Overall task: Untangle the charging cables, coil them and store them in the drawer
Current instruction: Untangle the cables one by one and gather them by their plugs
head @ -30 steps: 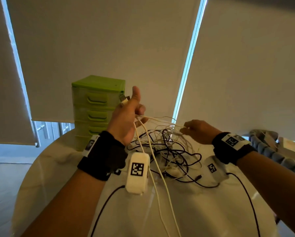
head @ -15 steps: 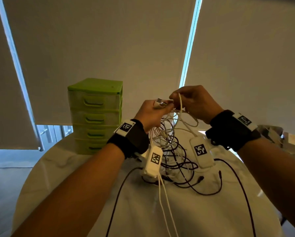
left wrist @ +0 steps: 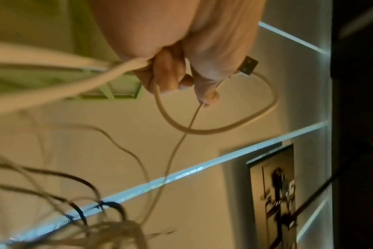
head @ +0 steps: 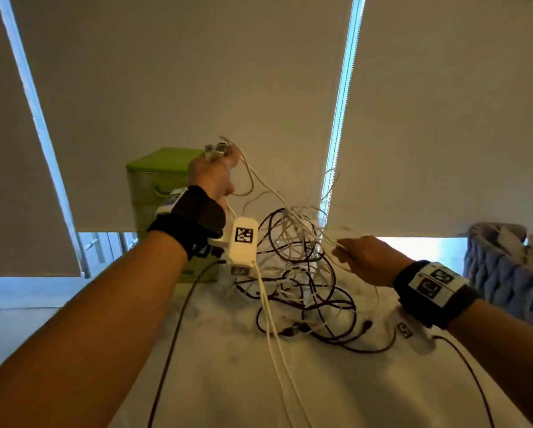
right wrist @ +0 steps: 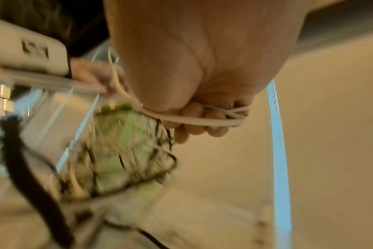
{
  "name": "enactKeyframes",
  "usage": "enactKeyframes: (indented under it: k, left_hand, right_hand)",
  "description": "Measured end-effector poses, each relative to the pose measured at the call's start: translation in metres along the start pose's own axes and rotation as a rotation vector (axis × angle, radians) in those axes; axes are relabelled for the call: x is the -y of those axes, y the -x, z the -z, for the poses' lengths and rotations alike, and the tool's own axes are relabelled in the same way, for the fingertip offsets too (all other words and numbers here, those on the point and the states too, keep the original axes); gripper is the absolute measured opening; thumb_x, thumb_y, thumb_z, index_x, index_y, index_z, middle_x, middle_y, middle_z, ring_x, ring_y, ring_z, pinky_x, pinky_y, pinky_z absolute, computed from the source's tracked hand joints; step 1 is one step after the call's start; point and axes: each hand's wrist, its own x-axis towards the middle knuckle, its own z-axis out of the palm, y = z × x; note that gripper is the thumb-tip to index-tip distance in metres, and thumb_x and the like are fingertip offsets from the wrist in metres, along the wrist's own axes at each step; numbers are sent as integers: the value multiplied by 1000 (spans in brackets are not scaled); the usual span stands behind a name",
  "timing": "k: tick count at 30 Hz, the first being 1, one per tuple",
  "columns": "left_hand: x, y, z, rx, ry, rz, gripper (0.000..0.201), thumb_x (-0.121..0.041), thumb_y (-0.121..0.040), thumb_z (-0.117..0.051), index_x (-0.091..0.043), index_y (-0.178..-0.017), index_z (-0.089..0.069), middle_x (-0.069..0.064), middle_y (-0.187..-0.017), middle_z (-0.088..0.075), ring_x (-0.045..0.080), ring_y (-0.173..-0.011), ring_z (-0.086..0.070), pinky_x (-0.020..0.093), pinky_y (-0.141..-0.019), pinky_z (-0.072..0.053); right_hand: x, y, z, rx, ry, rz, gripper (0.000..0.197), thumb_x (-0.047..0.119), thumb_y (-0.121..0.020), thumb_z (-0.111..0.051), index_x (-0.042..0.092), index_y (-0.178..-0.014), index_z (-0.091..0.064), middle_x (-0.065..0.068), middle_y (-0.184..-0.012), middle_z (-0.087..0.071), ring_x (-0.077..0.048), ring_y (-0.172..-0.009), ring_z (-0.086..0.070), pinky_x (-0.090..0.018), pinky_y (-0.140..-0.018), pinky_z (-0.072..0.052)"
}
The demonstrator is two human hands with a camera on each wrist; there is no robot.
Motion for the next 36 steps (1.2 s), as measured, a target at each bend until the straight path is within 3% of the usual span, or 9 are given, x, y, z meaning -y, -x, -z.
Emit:
enactKeyframes:
  k: [3,7,11,16,19,24,29,32,36]
  left_hand:
    - [11,6,2,17,-5,0,11,-27,-85,-73,-19,-81,-67,0,-70,-49,9,-40,-28,14,-38,-24]
    - [26,19,-4,219,-46,-19,5,-23,-87,-70,-18,-88,-69,2,-72,-52,5,-37,-25,15,-37,-24]
    - [23,37,-14,431,-64,-67,7,-21,-90,-67,-19,-84,-69,-1,-70,-65,7,-43,-29,17,-38,-24]
    - [18,44,-14,477,-100,-136,16,-28,-92,-64,-15,-101,-68,-3,-70,-58,3,-42,-33,16,-39,-27]
    - [30,44,-13,508,-287,-159,22,-34,-93,-60,-16,-104,-67,-5,-76,-58,1,-47,-42,16,-43,-33]
    - [44,51,-18,605,-307,-128,17,-24,-94,-62,-10,-93,-72,14,-85,-68,16,-61,-53,22,-48,-38]
    - [43,41,-17,637,-392,-194,8,-1,-88,-65,1,-87,-72,3,-80,-70,1,-68,-66,22,-72,-53]
    - [47,34,-9,510,-378,-215,9,-9,-87,-69,-10,-78,-70,3,-75,-69,10,-69,-66,26,-68,-56]
    - [36,18,-8,186,-79,-43,21,-22,-89,-68,-15,-69,-65,2,-69,-65,3,-36,-47,14,-37,-32]
  right_hand:
    - [-10,-6,-1,65,151,-65,15,17,-96,-48,20,-108,-57,-1,-103,-69,-21,-95,-64,-31,-87,-45]
    - [17,-11,27,86,-509,17,56,1,-82,-66,24,-131,-52,6,-120,-58,-11,-114,-55,-32,-98,-44]
    - [67,-24,51,-42,-653,45,36,29,-93,-60,26,-129,-54,8,-98,-64,-8,-90,-62,-27,-83,-49]
    - [86,-42,58,-215,-502,95,21,24,-98,-53,18,-83,-67,6,-72,-60,-8,-67,-56,-30,-71,-46]
    - [82,-41,73,-246,-511,117,22,20,-98,-52,15,-83,-68,4,-74,-64,-11,-69,-58,-29,-70,-49]
    - [83,-38,100,-322,-633,182,20,14,-97,-53,14,-90,-71,-1,-74,-65,-9,-69,-56,-24,-70,-49]
    - [90,-34,92,-484,-845,164,15,22,-98,-52,22,-102,-67,7,-79,-61,-7,-73,-56,-18,-66,-43]
    - [91,-32,66,-216,-711,82,32,36,-94,-55,25,-124,-51,6,-91,-60,-3,-77,-59,-21,-68,-46]
    - [84,-18,32,-90,-453,180,31,33,-102,-39,16,-86,-59,5,-69,-56,-9,-59,-52,-24,-58,-41]
